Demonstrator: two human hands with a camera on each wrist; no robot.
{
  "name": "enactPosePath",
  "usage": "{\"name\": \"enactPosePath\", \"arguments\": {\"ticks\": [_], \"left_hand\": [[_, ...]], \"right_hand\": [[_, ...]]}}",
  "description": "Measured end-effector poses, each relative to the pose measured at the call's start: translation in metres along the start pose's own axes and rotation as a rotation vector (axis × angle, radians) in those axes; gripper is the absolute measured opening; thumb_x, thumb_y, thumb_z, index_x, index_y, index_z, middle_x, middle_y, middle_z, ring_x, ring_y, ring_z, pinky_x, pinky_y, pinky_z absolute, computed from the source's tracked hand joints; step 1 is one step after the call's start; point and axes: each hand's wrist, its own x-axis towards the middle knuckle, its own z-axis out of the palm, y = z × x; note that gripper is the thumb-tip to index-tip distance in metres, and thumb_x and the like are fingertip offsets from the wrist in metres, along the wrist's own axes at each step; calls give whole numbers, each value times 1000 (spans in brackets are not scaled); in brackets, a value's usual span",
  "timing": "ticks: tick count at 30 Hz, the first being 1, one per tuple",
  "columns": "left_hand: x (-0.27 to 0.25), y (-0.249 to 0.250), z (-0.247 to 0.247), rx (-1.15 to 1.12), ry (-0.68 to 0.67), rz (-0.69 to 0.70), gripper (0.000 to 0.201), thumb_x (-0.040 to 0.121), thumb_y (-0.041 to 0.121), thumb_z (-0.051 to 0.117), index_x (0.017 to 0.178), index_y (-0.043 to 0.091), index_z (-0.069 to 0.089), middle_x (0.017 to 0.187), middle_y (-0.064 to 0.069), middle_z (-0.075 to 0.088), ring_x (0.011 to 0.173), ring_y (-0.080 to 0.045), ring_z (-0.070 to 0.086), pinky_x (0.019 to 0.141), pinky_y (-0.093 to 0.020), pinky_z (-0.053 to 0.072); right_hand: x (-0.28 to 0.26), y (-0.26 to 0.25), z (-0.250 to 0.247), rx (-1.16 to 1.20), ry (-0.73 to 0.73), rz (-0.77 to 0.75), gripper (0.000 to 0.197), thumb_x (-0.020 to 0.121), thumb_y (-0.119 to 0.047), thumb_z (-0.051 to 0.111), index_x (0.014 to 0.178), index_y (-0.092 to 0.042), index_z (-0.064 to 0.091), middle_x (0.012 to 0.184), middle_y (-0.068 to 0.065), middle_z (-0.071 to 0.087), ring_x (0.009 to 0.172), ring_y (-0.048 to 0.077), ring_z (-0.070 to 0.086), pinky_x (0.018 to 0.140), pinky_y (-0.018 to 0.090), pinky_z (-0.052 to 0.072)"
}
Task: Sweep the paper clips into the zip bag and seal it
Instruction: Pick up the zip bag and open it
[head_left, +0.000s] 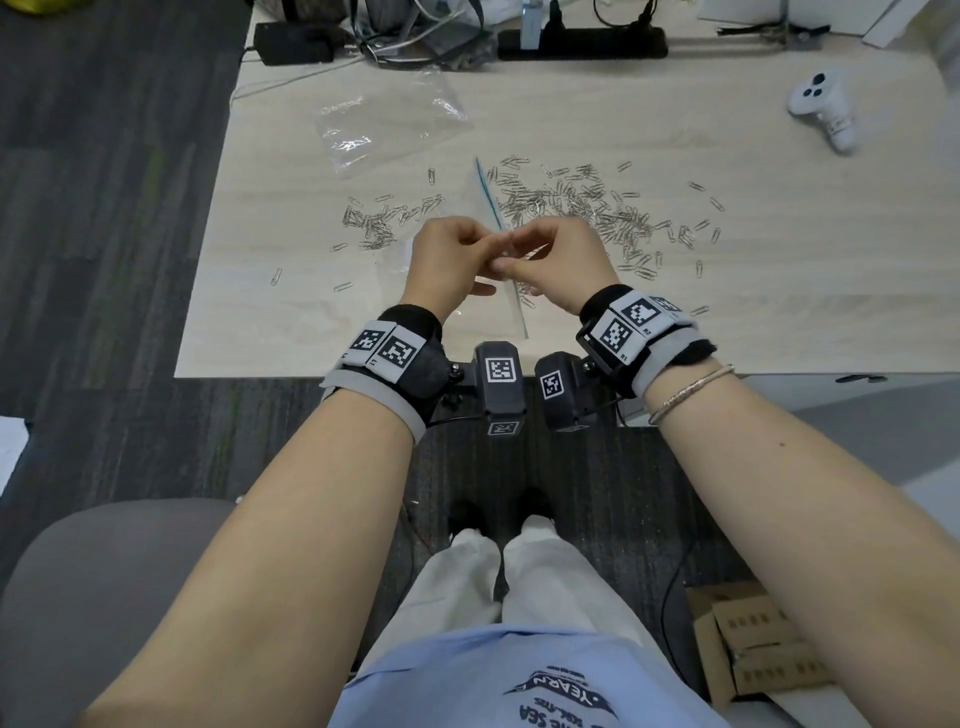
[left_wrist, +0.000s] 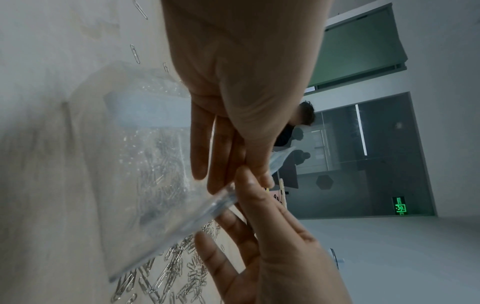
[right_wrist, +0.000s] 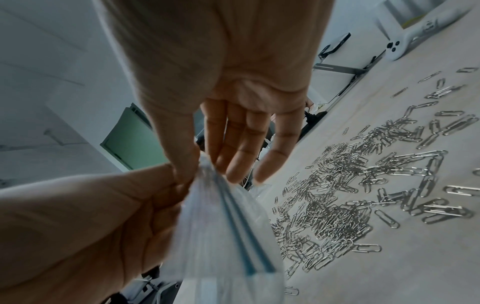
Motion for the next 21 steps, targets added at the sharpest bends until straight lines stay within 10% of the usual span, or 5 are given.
{"name": "enactPosePath", "arguments": {"ticks": [5, 12, 21], "left_hand": [[1, 0, 3, -11, -6, 18, 25, 94, 23, 56, 88, 1, 66, 88, -16, 69, 84, -25, 69, 63, -39, 60], [5, 2, 3, 25, 61, -12, 22, 86, 8, 54, 109, 11, 52, 94, -12, 62, 79, -19, 67, 59, -35, 60], [0, 3, 7, 61, 97, 75, 5, 83, 10, 64, 86, 6, 65, 75, -14, 68, 66, -19, 68, 54, -29, 58]], "right_hand": [[1, -1, -6, 64, 38, 39, 6, 81, -8, 67, 87, -10, 70, 80, 7, 68, 68, 15, 64, 59, 32, 58], [0, 2, 2, 10, -41, 18, 38, 78, -1, 55, 108, -22, 63, 75, 9, 66, 52, 5, 60, 54, 25, 55], [5, -8, 4, 74, 113, -5, 9, 86, -15, 63, 91, -13, 70, 79, 2, 68, 66, 14, 65, 57, 23, 55]]}}
